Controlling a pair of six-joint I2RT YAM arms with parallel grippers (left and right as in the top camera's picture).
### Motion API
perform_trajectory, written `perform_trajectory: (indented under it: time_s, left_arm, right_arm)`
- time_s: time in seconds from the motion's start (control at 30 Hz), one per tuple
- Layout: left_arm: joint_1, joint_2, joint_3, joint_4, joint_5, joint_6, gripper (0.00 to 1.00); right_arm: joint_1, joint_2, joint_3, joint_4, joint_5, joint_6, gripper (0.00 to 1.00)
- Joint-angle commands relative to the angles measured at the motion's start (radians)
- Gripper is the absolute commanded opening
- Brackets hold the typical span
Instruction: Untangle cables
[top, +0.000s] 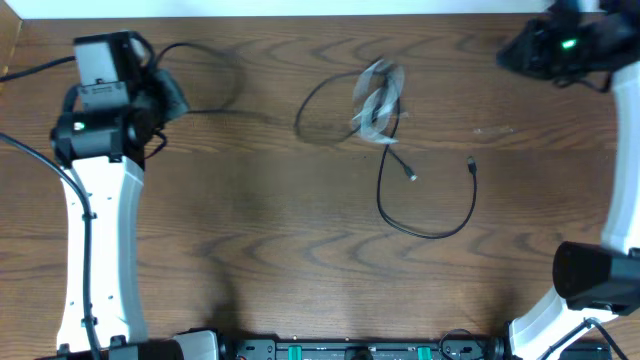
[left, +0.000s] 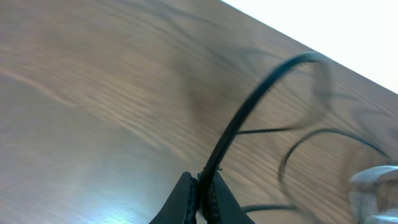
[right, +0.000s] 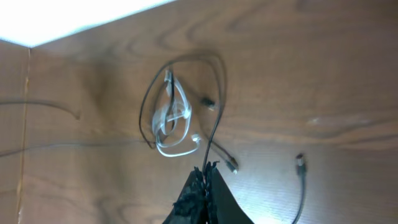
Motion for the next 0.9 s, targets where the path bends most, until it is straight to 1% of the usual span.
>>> perform_trajectory:
  time_s: [0.0, 0.1, 0.17, 0.27, 0.4, 0.53, 0.6, 0.63, 0.7, 0.83, 0.87]
  left_arm:
    - [0.042, 0.026, 0.008, 0.002, -0.056, 0.019, 0.08]
    - [0.064, 0.029, 0.008, 0.004, -0.044, 0.019, 0.08]
    - [0.063, 0.027, 0.008, 0.015, 0.001, 0.027, 0.08]
    - [0.041, 0.025, 0.008, 0.054, 0.149, 0.072, 0.08]
    - [-0.013, 0.019, 0.008, 0.137, 0.344, 0.072, 0.08]
    - [-0.054, -0.012, 0.009, 0.24, 0.463, 0.046, 0.07]
    - [-0.059, -0.043, 0.009, 0.296, 0.497, 0.002, 0.07]
    - [-0.059, -0.064, 0.009, 0.33, 0.516, -0.023, 0.08]
    - [-0.059, -0.103, 0.009, 0.393, 0.537, -0.068, 0.07]
    - [-0.06, -0.183, 0.009, 0.53, 0.57, -0.181, 0.08]
    - [-0.06, -0.201, 0.009, 0.568, 0.581, -0.208, 0.08]
  right_arm:
    - [0.004, -0.021, 0.098, -0.031, 0.019, -0.02, 0.01]
    - [0.001, -0.021, 0.139, -0.062, 0.046, -0.02, 0.01]
    - [0.002, -0.019, 0.137, -0.081, 0.065, -0.02, 0.01]
    - [0.022, -0.01, 0.1, -0.084, 0.064, -0.02, 0.01]
    - [0.082, -0.006, -0.003, -0.042, 0.064, -0.02, 0.01]
    - [0.12, -0.005, -0.114, 0.018, 0.062, -0.02, 0.02]
    - [0.138, -0.005, -0.172, 0.063, 0.04, -0.02, 0.07]
    - [0.145, -0.005, -0.197, 0.088, 0.022, -0.02, 0.13]
    - [0.164, -0.005, -0.246, 0.14, -0.009, -0.019, 0.24]
    - [0.212, -0.005, -0.346, 0.253, -0.013, 0.016, 0.46]
    - [0.222, -0.005, -0.369, 0.278, -0.014, 0.027, 0.49]
